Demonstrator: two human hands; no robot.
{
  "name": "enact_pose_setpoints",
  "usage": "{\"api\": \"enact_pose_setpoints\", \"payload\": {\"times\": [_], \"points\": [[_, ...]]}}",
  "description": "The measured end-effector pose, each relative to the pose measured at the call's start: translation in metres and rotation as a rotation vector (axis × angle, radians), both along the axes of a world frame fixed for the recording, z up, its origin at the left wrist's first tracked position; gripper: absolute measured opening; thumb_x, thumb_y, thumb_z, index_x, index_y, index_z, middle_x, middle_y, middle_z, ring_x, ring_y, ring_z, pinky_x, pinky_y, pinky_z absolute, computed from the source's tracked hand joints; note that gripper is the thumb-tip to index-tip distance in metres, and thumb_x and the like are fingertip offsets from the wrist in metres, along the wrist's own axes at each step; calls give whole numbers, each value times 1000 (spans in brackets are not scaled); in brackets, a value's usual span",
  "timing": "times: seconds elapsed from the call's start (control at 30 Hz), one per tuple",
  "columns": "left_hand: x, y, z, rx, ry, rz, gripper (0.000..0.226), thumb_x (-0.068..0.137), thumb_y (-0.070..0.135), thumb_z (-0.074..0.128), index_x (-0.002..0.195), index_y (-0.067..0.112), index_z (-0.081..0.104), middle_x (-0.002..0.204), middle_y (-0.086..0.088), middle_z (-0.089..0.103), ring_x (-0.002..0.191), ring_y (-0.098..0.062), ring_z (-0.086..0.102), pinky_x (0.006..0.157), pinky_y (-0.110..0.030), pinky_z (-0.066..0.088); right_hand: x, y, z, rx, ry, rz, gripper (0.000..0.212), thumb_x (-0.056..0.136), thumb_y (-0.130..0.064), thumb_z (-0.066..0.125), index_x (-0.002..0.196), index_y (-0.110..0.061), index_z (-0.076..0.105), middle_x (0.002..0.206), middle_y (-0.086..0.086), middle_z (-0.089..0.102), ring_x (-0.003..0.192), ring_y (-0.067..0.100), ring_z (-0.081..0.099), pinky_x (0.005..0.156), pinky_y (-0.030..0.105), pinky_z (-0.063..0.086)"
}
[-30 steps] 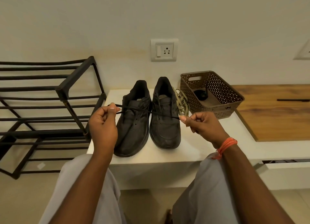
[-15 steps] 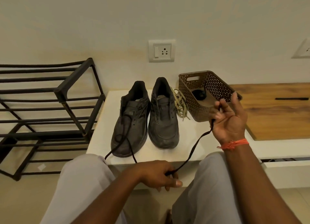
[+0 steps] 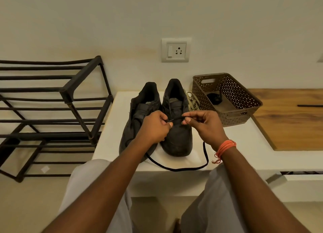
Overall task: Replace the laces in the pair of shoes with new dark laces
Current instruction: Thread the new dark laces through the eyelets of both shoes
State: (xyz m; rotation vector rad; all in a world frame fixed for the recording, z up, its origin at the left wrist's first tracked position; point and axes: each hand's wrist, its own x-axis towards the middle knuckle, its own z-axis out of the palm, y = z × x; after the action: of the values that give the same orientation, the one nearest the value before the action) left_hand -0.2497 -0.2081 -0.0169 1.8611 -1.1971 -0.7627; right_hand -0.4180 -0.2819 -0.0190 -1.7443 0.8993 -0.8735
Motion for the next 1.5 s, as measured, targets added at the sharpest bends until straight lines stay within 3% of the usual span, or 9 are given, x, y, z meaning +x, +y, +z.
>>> {"api": "enact_pose_setpoints", "payload": {"times": [0.27,0.47,0.6,0.77,0.9,1.07,1.17,1.3,1.5], "points": [[-1,8,1,-67,191,-77,14,91,19,65,100,9,69,82,-7,72,59,-10,62,51,-19,53,-3,-5,-2,-16,48,-55,6,82,-7,74,88,-5,73,78,11,73,76,20,71,76,24,58],[1,10,-1,-121,96,-31,10,93,16,61,91,12,69,78,-6,70,59,-8,59,51,-18,50,-1,0,-2,-46,108,12,14,84,-13,73,98,-13,73,83,5,72,76,14,68,72,23,53],[3,10,-1,-136,-13,-84,12,94,14,57,87,14,67,76,-4,68,69,-16,62,63,-27,52,5,0,-1,-129,177,57,14,82,-21,76,96,-24,75,107,-1,63,100,15,59,88,34,50],[8,9,-6,-173,-3,-32,12,94,14,57,87,13,67,78,-8,67,70,-19,62,62,-26,52,18,0,6,-206,353,53,7,83,-26,75,86,-31,72,147,-3,31,137,17,19,106,39,26],[6,8,-10,-197,12,6,12,94,15,58,86,15,67,75,-6,67,65,-13,60,60,-27,52,20,-7,7,-270,434,107,7,82,-31,75,88,-34,72,155,-6,19,144,20,8,115,56,17],[6,3,-10,-212,33,24,12,95,18,58,87,18,67,76,-2,68,63,-7,59,60,-21,49,24,-4,7,-270,352,30,8,81,-27,76,86,-31,72,157,-2,20,144,20,8,106,36,20],[5,1,-14,-180,47,80,14,94,24,60,94,13,69,80,-5,70,61,-9,60,62,-28,51,24,-12,3,-378,409,-65,6,81,-25,76,83,-29,73,159,0,14,146,24,3,111,43,16],[-5,7,-20,-81,-113,126,48,86,44,66,121,10,62,90,-3,68,76,-20,67,79,-40,57,22,-21,-3,-470,625,-66,3,85,-25,72,87,-24,73,163,1,-4,148,27,-14,115,53,17],[-14,7,-28,71,-334,96,46,84,45,68,119,16,61,117,-5,52,104,-24,57,89,-40,50,27,-27,-8,-458,709,35,10,88,-27,69,95,-24,75,163,2,-10,146,31,-22,118,48,6]]}}
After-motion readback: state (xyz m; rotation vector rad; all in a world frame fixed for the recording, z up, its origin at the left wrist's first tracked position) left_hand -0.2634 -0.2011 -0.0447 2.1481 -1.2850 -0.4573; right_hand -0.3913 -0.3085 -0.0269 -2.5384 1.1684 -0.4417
